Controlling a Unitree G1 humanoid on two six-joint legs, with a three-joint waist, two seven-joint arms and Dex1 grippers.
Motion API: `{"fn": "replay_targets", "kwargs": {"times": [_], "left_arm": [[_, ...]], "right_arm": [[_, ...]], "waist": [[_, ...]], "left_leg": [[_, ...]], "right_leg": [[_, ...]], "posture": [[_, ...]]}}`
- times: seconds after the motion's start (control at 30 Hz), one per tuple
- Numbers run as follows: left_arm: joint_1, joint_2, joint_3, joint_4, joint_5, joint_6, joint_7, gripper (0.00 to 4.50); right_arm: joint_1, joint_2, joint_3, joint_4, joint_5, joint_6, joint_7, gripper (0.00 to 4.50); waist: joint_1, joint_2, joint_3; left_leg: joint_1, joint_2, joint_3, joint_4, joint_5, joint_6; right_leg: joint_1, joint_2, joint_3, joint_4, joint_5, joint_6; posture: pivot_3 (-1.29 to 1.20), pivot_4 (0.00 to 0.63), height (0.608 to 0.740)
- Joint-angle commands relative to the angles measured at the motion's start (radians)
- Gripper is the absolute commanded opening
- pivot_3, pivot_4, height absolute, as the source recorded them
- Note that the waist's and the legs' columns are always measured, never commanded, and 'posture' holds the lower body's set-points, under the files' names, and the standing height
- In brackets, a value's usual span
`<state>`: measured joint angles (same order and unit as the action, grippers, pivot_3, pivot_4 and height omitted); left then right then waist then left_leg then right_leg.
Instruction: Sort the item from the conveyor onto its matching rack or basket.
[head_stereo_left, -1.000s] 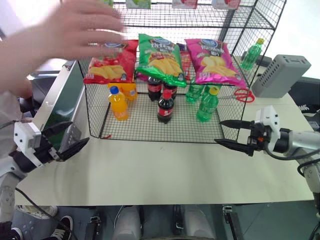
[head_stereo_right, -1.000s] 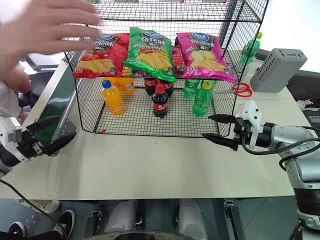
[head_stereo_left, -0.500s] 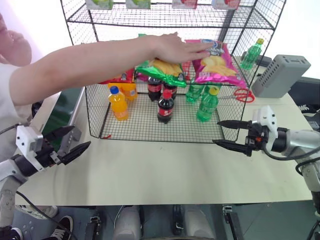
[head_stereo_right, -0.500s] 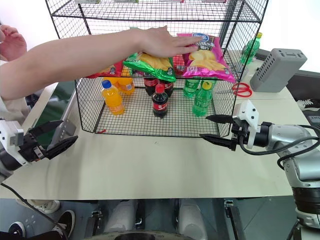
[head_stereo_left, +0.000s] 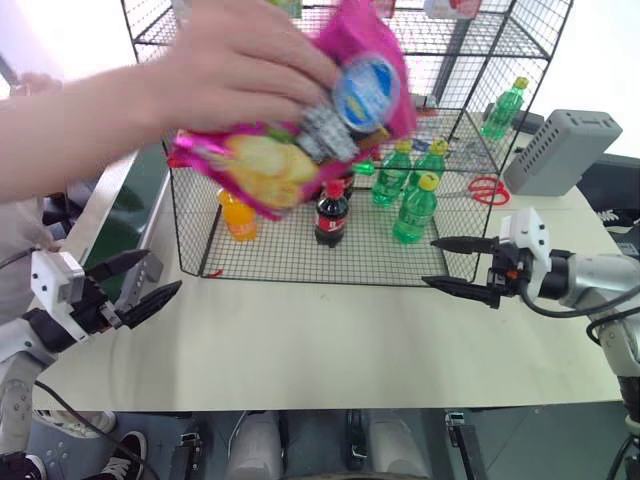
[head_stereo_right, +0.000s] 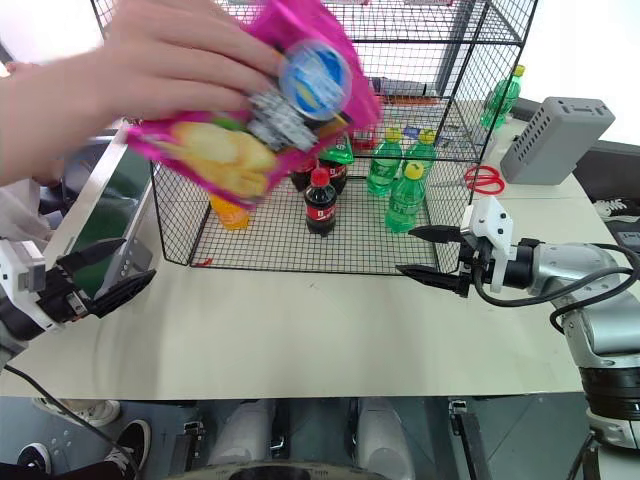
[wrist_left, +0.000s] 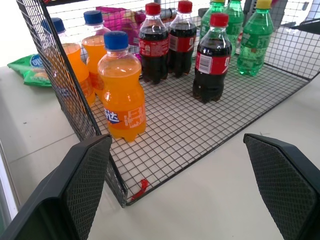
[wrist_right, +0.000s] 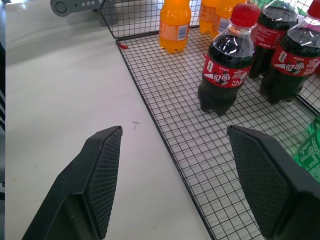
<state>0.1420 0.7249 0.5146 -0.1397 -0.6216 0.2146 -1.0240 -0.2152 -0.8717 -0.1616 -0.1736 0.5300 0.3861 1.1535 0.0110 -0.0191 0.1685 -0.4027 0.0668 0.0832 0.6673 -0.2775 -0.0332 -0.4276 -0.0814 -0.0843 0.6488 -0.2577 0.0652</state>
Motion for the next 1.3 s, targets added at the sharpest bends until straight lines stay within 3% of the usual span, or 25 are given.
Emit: {"fn": "replay_targets", "kwargs": {"times": [0.03,1.3], "left_arm": [[-0.015,0.003,0.017,-0.01,-0.023,-0.006,-0.009,4.5],[0.001,0.005,0.032,-0.021,-0.008,-0.032,0.01,4.5]], "right_arm": [[-0.006,-0.001,-0.014,-0.039,0.011,-0.004,-0.004,3.46],[-0.074,0.064,0.049,0.084,-0.056,-0.114,0.014,3.46]], "waist": [[0.0,0.0,0.0],[0.0,0.0,0.0]], "left_leg": [[0.0,0.0,0.0,0.0,0.0,0.0],[0.0,0.0,0.0,0.0,0.0,0.0]], "right_leg": [[0.0,0.0,0.0,0.0,0.0,0.0],[0.0,0.0,0.0,0.0,0.0,0.0]], "posture": [[0.0,0.15,0.74],[0.0,0.15,0.74]]}}
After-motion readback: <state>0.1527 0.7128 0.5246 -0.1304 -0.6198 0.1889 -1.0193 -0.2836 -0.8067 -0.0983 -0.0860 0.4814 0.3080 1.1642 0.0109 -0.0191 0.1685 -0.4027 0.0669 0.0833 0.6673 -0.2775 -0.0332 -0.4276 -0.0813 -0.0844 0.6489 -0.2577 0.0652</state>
